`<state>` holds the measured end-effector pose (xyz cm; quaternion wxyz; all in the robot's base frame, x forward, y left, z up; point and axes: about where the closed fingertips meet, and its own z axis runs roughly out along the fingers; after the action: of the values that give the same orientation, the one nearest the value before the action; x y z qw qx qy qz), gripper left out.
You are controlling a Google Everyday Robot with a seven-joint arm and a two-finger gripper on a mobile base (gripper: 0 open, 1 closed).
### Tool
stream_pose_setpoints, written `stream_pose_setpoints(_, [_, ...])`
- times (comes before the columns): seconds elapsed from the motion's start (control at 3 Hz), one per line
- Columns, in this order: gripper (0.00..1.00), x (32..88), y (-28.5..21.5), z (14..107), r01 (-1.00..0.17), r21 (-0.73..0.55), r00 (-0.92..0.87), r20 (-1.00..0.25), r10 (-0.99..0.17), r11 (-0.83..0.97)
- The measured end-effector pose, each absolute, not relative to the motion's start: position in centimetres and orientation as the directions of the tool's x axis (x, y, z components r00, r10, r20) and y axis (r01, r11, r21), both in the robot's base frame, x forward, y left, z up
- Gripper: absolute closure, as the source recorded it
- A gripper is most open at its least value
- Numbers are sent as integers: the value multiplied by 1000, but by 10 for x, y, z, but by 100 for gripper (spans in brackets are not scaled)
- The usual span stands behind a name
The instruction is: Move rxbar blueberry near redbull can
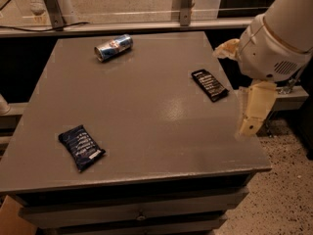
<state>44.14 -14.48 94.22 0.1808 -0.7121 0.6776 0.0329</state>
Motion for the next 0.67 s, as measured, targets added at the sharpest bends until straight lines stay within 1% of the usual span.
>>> stream_pose_setpoints(0.33, [0,438,-93,928,-974,-192,187,-386,-903,-120])
stream_pose_setpoints(0.67, [0,429,-43,926,-973,-169,221,-463,-858,-160])
